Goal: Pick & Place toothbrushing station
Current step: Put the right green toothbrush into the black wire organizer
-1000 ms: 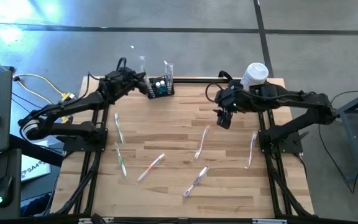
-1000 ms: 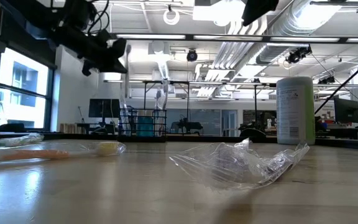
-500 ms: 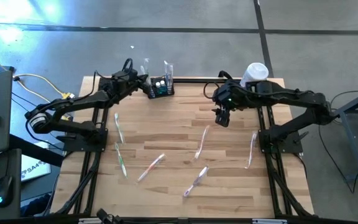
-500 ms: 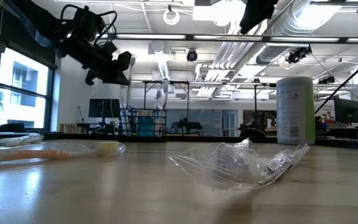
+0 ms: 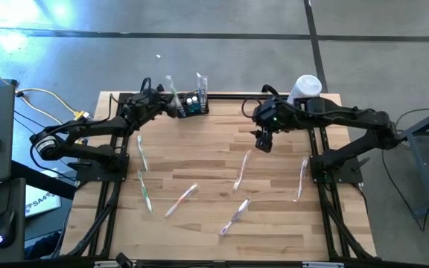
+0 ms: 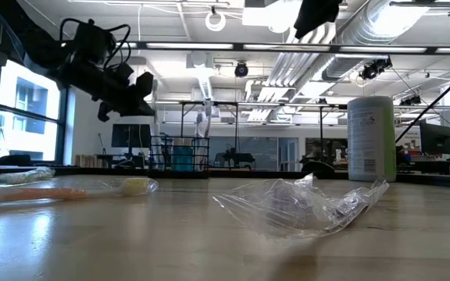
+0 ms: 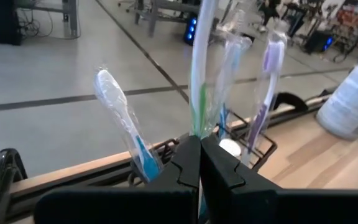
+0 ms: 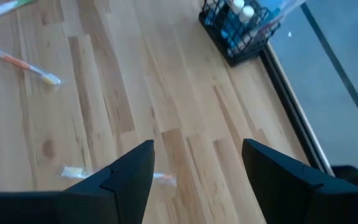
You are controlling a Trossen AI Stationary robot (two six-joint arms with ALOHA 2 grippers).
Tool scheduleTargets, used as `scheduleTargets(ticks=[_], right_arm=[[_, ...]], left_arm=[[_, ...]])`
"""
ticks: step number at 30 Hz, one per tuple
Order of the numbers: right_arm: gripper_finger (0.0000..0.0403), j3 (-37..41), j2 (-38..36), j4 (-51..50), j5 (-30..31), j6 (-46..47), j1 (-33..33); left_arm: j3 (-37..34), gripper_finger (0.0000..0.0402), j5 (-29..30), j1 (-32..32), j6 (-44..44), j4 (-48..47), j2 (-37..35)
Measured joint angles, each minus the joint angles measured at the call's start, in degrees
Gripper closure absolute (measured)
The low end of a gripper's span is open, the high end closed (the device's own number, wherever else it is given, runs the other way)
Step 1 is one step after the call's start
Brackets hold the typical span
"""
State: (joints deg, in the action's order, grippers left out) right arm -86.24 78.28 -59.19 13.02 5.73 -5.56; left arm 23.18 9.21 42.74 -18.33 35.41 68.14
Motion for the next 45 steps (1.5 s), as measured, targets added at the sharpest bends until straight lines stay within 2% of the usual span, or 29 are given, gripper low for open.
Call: scheduleTargets(ticks=[7,13,23,39,45], right_arm=[[0.0167,0.00,0.58,2.88,-0.19,-1.41,-0.95],[0.0167,0.02,1.43,4.59,-2.73,-1.66,-1.83],[0.0167,0.04,1.88,4.42,-4.46,-1.75,-3.66],[0.0167,0.04,1.86,4.07,-4.42,-3.03,-3.98],[0.0167,0.04,1.86,3.51,-4.20,-3.03,-4.01]], left_arm=[[-0.06,0.0402,-0.13,0.00,3.09,-2.47,1.93],[-0.06,0.0402,-2.43,0.00,3.09,0.28,6.54],[-0.06,0.0402,-2.25,0.00,4.44,1.62,9.63],[0.02,0.0401,-1.09,0.02,6.13,5.40,12.39],[1.08,0.0401,-0.33,0.04,10.37,4.44,12.40]])
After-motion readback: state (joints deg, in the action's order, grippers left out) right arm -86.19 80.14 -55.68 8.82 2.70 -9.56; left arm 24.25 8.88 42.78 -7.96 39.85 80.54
